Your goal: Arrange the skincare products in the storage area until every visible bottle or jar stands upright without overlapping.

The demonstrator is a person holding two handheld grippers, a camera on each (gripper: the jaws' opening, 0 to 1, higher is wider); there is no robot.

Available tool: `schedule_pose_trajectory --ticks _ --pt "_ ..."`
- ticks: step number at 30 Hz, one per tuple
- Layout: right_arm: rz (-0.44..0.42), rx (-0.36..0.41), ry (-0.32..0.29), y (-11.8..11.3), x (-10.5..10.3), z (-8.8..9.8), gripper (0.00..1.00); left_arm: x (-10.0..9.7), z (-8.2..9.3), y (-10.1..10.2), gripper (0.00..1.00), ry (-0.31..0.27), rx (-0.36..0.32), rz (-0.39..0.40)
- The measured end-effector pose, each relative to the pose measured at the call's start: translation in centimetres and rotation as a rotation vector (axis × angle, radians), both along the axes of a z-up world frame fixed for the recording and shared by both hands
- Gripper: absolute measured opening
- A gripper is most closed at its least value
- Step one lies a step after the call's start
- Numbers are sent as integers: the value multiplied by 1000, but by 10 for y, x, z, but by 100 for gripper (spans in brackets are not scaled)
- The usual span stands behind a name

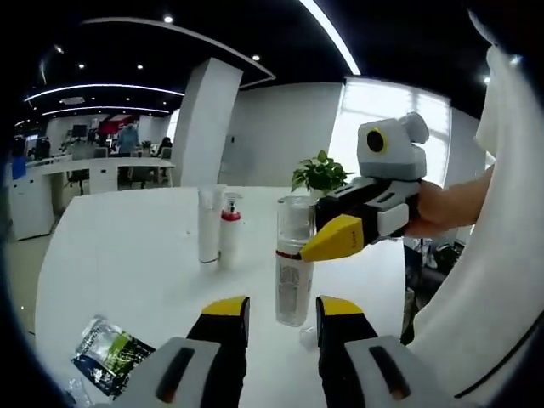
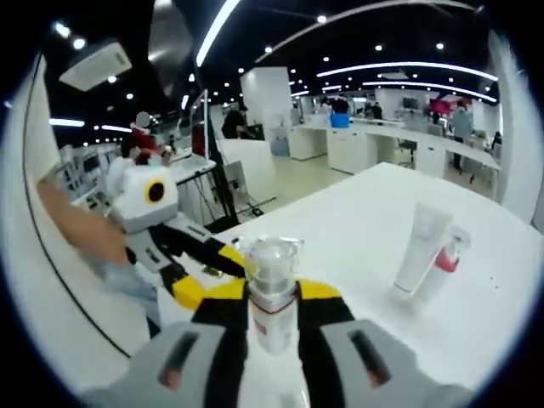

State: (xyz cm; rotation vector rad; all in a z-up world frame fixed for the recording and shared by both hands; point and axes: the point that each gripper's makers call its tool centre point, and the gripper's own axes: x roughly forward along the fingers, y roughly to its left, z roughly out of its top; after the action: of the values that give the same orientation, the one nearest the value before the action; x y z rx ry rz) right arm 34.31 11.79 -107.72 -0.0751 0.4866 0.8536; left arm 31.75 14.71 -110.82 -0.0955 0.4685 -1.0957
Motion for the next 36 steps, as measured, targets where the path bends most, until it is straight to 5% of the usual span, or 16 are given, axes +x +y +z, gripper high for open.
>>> schedule_pose_trajectory --ticks 15,22,36 --pt "-38 -82 -35 -25 40 -23 19 17 -7 18 34 35 -1 106" --pt "-26 -130 -9 -36 56 -49 19 24 -12 26 34 47 5 134" --pt "-142 -68 -30 -54 100 -72 19 31 -21 31 33 78 -8 123"
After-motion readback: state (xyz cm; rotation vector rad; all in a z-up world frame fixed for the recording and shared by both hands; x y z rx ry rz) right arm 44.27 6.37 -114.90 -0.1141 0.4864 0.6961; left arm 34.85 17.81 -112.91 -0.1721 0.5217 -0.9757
